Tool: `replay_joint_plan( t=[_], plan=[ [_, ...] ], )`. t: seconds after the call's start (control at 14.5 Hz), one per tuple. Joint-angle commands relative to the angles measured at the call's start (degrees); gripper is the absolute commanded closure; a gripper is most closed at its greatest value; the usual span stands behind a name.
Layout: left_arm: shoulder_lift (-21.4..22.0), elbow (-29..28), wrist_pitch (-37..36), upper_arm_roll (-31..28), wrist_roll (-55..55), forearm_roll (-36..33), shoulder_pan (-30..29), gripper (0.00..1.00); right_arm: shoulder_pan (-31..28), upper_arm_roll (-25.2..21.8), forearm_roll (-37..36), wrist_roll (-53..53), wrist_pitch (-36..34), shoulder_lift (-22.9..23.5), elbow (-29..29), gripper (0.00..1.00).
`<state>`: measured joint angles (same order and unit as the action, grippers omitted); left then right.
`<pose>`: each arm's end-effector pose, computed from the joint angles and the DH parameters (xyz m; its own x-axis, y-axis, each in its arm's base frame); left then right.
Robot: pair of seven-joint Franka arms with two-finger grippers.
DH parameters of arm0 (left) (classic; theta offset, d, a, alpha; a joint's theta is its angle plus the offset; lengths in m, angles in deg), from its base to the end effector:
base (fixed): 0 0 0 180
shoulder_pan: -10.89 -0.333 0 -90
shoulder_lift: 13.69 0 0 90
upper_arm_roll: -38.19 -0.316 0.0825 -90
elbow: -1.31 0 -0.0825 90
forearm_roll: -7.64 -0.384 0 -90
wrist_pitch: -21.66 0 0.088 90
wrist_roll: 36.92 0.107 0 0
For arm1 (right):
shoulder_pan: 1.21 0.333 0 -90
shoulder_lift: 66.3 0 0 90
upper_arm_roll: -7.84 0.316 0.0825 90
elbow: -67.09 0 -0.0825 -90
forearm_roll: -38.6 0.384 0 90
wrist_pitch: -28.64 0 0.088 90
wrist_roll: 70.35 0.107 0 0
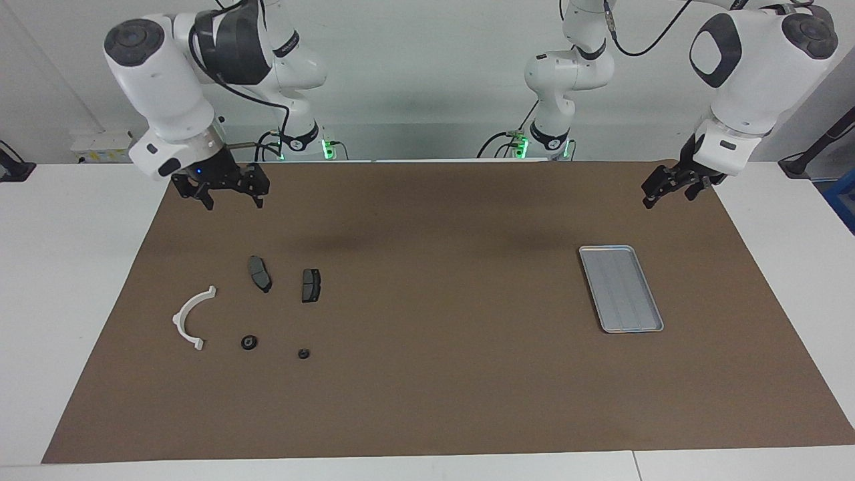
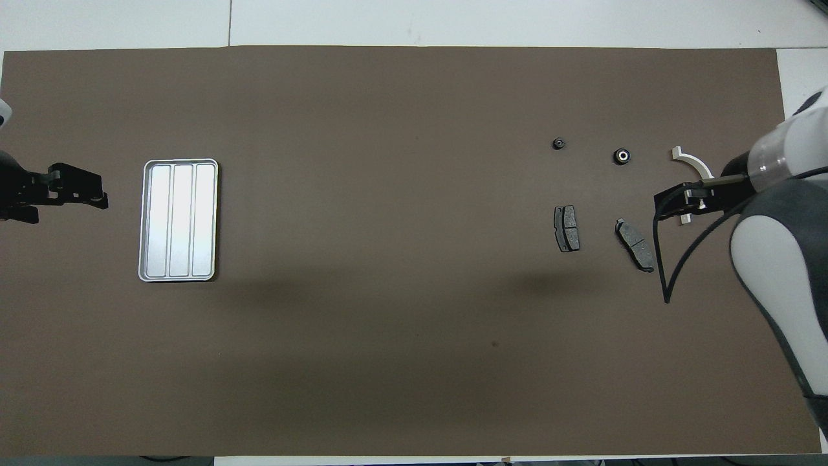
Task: Pick bearing gear from pile to tray
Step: 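Reach the right gripper toward the small dark bearing farthest from the robot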
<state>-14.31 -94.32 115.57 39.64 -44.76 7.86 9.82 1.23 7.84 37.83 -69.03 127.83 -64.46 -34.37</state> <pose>0.5602 -0.0040 0.5778 0.9907 0.1301 -0.0410 0.1301 -0.9915 -0.0015 0.5649 0.0228 0.5251 0.9972 0.0216 -0.0714 0.0227 -0.9996 0.0147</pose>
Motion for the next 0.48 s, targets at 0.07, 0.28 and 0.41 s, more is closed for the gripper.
replay_joint_plan(
  t=[0.07,0.28,0.41],
  plan=[
    [0.79,-0.17,-0.74,-0.66,0.19,0.12,0.71,0.0,2.13,0.09,-1.96,6.49,8.63,8.95,0.12,0.0],
    [0.7,-0.17,-0.83,-0.66,0.19,0.12,0.71,0.0,3.98,0.09,-3.44,10.79,15.75,15.19,0.64,0.0],
    [0.7,-0.17,-0.83,-0.66,0.19,0.12,0.71,0.0,5.2,0.09,-3.71,14.22,19.88,17.92,0.82,0.0]
  ],
)
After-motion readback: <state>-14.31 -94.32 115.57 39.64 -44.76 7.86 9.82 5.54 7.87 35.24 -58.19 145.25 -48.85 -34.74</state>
